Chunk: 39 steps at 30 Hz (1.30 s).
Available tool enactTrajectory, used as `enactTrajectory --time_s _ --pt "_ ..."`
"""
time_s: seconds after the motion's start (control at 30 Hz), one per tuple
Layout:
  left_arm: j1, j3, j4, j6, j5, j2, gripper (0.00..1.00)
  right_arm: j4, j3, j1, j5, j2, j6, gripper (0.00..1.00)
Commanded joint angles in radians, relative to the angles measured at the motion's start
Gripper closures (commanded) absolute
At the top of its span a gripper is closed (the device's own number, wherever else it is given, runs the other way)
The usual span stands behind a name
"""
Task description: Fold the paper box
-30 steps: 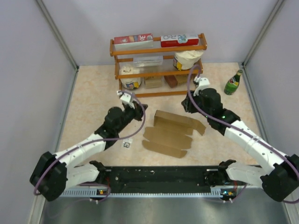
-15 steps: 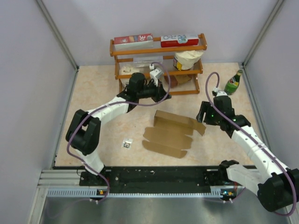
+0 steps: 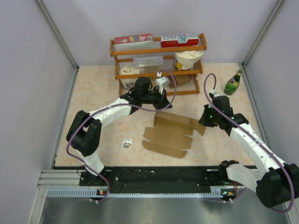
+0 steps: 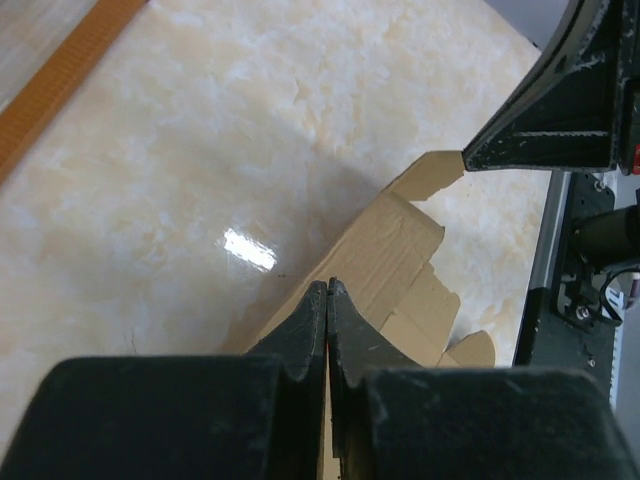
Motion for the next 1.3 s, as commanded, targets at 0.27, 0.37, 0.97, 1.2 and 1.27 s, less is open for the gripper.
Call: enactTrajectory --time_s 0.27,0.37,0.97,1.2,1.27 --pt "-0.031 -0.111 -0.04 0.075 -0.106 -0.127 1.0 0.157 -0.029 -0.009 -0.102 0.119 0.038 1.0" --pt "-0.028 -0.146 -0.043 0.07 -0.194 -0.151 1.0 0.178 -0.037 -0.009 -0.122 0.145 0.036 1.0" --pt "-0.014 -0.198 -0.135 0.066 -0.231 -0.179 1.0 0.249 -0.07 -0.01 -0.161 0.209 0.028 1.0" --pt "-0.016 -0.227 -0.131 0.069 -0.231 -0.177 1.0 0.306 -0.089 -0.01 -0.229 0.223 0.059 1.0" --pt "-0.015 -0.226 -0.131 0.066 -0.226 -0.173 1.0 0.316 -0.092 -0.009 -0.243 0.222 0.067 1.0"
